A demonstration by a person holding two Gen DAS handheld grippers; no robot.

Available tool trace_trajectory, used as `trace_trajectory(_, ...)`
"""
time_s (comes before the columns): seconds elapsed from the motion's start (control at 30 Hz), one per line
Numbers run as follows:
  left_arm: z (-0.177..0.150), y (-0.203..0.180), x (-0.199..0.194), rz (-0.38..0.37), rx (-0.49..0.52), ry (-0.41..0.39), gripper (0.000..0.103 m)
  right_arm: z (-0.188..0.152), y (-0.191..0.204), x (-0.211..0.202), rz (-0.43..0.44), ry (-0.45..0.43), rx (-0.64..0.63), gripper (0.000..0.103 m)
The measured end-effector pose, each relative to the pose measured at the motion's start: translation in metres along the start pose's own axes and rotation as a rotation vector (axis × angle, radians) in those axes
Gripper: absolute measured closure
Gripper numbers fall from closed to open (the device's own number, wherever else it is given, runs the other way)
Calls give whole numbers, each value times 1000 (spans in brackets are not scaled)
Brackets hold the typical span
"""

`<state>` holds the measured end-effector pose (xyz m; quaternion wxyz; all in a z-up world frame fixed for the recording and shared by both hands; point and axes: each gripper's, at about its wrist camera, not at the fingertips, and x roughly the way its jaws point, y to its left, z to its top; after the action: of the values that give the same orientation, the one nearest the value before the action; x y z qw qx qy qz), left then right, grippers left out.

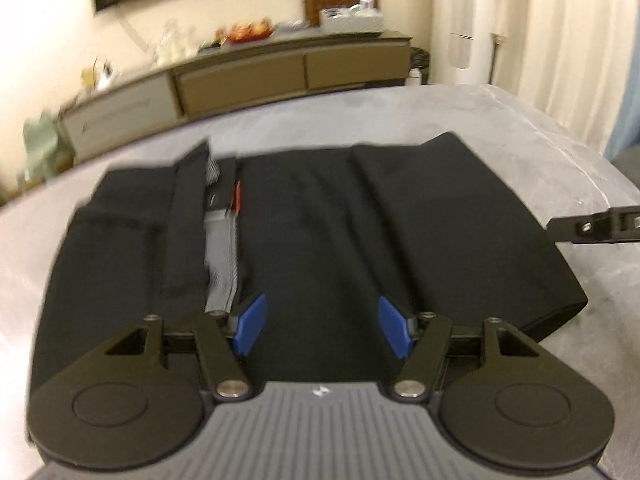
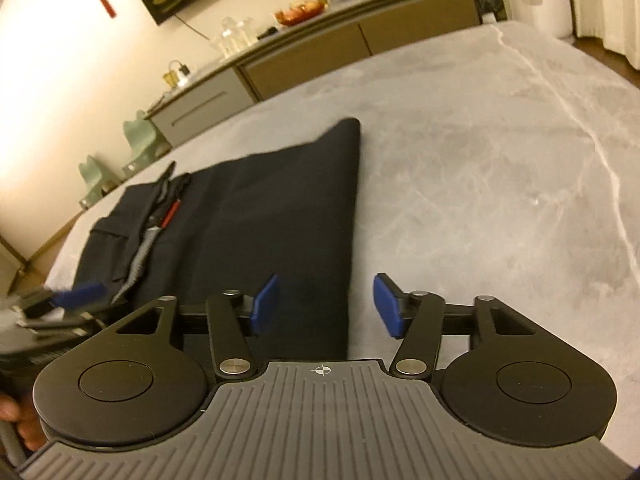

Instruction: Fold clothes

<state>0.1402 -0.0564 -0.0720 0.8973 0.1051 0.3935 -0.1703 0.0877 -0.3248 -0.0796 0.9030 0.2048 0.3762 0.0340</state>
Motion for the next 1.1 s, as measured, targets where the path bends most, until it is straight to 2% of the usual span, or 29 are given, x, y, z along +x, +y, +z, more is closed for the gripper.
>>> trace_trajectory(0.13,-10,26,-1,12,-53,10,40,-1,8,5,-28,13,-21,35)
trace_trajectory(0.2,-12,39,-11,34,-73,-13,40,-1,13,6,-47,11,-45,35)
trace_trajectory(0.33,-25,83,-17,51,-164,-19,40,-2,24,8,-83,-3,-100,35)
trace_trajectory(0.43,-35,116,-22,63,-231,-24,40,-1,34,11,-75,-6,-127,35)
trace_trajectory(0.53,-43,104,-20,42,-141,-9,40,0,37,18,-54,9,-91,35)
trace_trajectory(0.6,-42,89,-20,32,-89,-31,39,2,35,22,-52,15,-62,35)
trace_trajectory(0.67,-38,73,-15,24,-32,-43,32,2,35,25,-65,15,-59,35)
trace_trajectory(0.77,-37,55,1,87,59,-31,34,2,33,26,-67,20,-53,35)
trace_trajectory(0.8,-36,54,2,73,50,-24,38,3,29,26,-53,24,-30,35)
trace_trajectory(0.83,-35,54,3,58,40,-16,52,4,24,25,-39,27,2,35)
trace_trajectory(0.87,-34,53,4,44,31,-9,59,4,18,25,-29,31,37,35)
trace_trajectory(0.93,-28,48,1,41,70,20,60,6,6,26,-7,39,106,35)
trace_trajectory(1.0,-17,46,-11,49,47,-4,60,4,-1,26,-7,47,130,35)
trace_trajectory(1.03,-11,45,-17,54,35,-17,58,2,-1,26,-12,46,116,35)
trace_trajectory(1.1,10,39,-33,49,5,-89,46,-4,5,24,-27,38,57,35)
